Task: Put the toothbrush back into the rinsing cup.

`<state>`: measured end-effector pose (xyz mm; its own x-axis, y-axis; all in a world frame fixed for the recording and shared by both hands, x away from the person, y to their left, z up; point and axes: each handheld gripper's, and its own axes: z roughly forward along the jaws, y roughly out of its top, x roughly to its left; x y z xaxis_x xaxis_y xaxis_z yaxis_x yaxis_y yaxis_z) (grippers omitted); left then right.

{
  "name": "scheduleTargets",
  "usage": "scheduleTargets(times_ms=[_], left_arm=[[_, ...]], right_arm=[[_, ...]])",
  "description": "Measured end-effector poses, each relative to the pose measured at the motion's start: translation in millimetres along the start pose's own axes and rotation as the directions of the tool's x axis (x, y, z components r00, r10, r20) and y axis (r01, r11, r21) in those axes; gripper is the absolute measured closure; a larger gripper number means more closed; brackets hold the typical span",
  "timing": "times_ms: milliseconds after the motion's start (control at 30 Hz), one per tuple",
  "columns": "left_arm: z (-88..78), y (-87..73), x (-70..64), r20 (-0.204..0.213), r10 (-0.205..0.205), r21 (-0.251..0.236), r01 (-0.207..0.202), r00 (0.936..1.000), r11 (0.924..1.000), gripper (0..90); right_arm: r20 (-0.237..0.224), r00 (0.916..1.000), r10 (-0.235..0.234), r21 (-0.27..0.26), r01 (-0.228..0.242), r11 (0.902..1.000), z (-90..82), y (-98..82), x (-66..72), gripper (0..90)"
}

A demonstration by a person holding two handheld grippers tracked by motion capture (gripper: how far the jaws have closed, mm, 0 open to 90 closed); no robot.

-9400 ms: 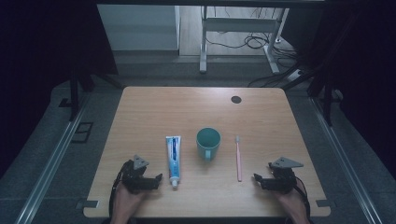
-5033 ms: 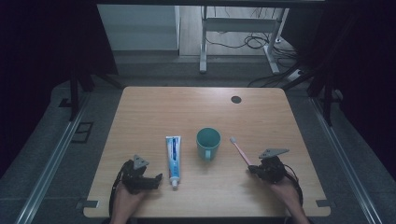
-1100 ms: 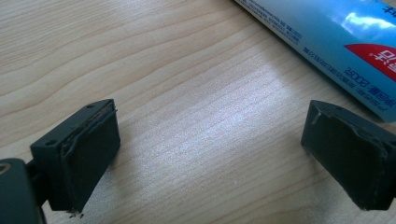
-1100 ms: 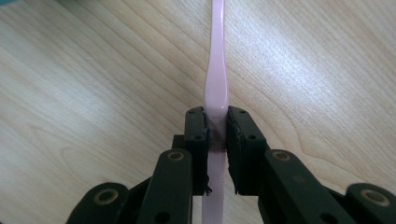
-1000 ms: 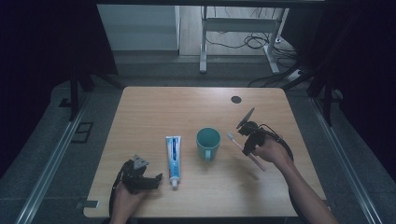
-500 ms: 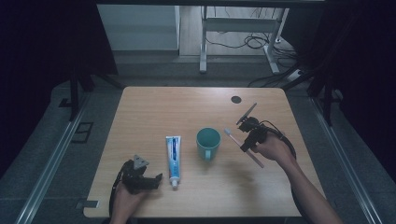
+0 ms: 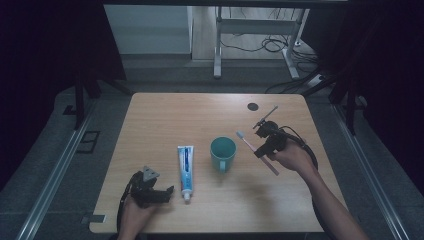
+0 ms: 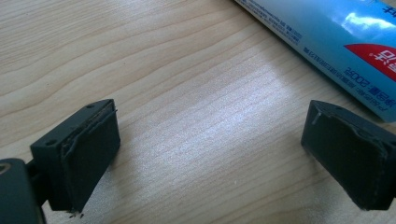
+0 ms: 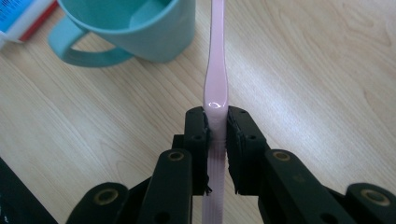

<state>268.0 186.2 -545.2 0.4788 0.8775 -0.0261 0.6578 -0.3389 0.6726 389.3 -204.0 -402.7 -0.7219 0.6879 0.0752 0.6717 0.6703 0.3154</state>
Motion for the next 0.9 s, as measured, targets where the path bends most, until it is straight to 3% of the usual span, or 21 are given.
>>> scheduleTargets(times_ms=[467, 900], left_arm=[[0.0, 0.1, 0.2, 0.000, 0.002, 0.000, -0.002, 1.0000, 1.0000, 4.6], [0.0, 0.1, 0.2, 0.000, 0.003, 0.000, -0.003, 1.0000, 1.0000, 4.6]], right_arm=[[-0.016, 0.9995, -0.026, -0.137, 0.023, 0.9903, -17.1, 3.5, 5.2, 78.4], [-0.038, 0.9976, -0.058, -0.243, 0.047, 0.9688, -15.2, 8.8, 12.8, 78.4]])
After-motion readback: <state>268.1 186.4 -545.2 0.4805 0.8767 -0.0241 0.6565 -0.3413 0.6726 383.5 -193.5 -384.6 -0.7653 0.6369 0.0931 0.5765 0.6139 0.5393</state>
